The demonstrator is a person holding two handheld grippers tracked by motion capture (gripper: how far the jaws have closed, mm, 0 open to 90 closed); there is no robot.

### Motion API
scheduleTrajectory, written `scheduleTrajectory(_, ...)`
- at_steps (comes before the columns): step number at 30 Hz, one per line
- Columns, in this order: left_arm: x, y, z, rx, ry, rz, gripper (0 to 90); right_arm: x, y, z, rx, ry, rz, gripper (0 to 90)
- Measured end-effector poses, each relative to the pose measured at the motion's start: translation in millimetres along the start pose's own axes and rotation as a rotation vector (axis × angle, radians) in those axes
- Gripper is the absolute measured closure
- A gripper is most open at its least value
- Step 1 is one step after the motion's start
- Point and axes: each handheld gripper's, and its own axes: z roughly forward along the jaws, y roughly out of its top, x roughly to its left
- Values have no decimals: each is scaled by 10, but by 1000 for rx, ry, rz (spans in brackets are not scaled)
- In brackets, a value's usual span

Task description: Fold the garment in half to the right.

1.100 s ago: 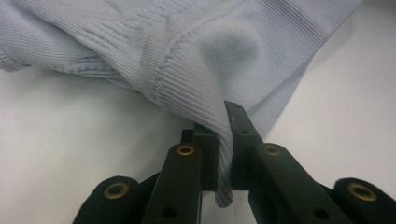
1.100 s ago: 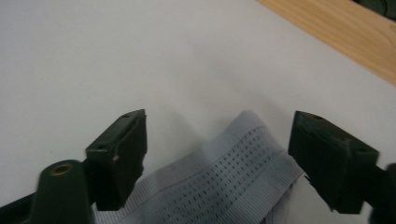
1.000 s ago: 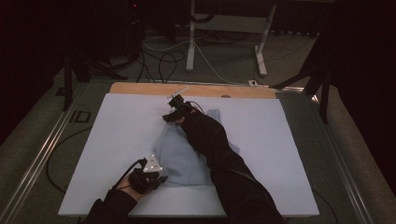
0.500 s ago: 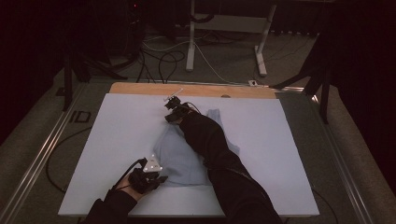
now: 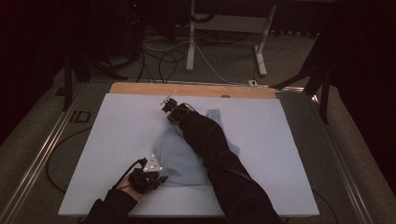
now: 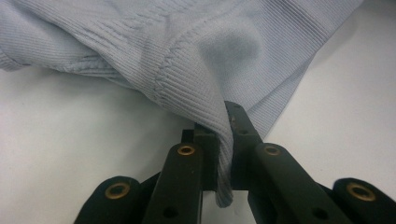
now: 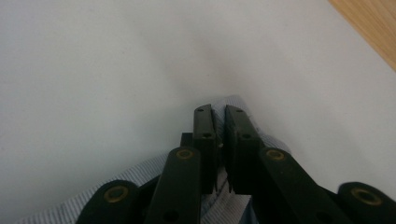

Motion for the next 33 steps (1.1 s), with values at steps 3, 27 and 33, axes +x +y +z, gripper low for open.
scheduleTrajectory(3,-1,2,-13,-4,0,-7,872,-30,-5,-36,-16,14,15,852)
scheduleTrajectory(27,-77,198,-152,-32,-29,23,874,-200,7,-526,-127,42,30,853)
scheduleTrajectory(33,-103,290,-171,-35,-30,46,874,-249,-20,-628,-145,34,34,853)
